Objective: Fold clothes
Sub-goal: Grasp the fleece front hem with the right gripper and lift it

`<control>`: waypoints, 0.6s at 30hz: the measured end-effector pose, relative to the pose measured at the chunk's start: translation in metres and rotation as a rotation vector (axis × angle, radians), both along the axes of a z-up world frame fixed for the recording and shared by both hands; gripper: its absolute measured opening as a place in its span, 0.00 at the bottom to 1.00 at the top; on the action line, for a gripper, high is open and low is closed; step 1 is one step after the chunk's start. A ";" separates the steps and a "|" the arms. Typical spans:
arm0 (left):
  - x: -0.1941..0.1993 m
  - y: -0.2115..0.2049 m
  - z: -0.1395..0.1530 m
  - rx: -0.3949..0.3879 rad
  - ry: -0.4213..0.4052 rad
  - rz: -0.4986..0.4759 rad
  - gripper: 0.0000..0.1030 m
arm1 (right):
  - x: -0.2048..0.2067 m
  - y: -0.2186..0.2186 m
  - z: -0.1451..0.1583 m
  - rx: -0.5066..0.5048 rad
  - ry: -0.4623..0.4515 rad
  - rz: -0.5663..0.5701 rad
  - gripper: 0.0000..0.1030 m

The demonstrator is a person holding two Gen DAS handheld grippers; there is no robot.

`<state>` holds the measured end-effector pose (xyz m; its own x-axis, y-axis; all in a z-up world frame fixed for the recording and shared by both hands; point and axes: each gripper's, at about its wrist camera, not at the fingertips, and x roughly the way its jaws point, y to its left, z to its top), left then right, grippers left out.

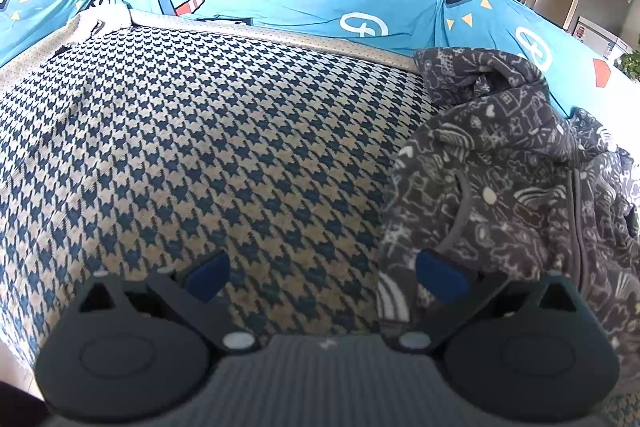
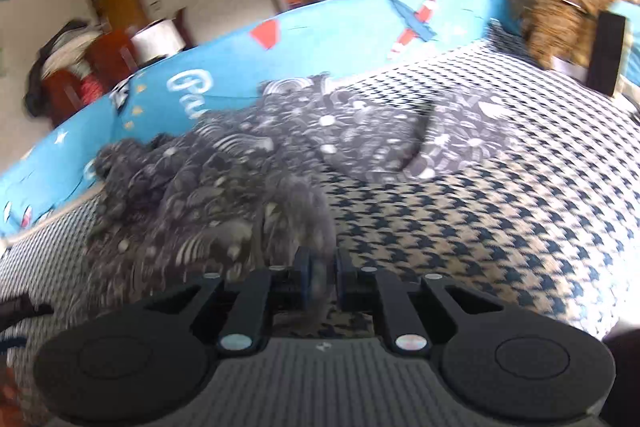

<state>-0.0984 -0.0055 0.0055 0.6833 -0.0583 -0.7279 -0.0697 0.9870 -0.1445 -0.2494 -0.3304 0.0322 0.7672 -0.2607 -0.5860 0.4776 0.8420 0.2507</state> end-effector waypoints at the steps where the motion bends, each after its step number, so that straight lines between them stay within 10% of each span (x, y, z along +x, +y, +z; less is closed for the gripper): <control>1: -0.001 0.001 0.000 -0.003 0.002 -0.002 1.00 | -0.002 0.000 0.002 0.000 -0.014 -0.016 0.22; 18: -0.028 0.003 -0.012 0.030 0.043 -0.094 1.00 | 0.016 0.078 -0.036 0.034 0.160 0.403 0.23</control>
<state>-0.1261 -0.0028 -0.0068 0.6442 -0.0984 -0.7585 0.0184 0.9934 -0.1132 -0.2336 -0.2522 -0.0042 0.7021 0.0632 -0.7092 0.1472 0.9617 0.2314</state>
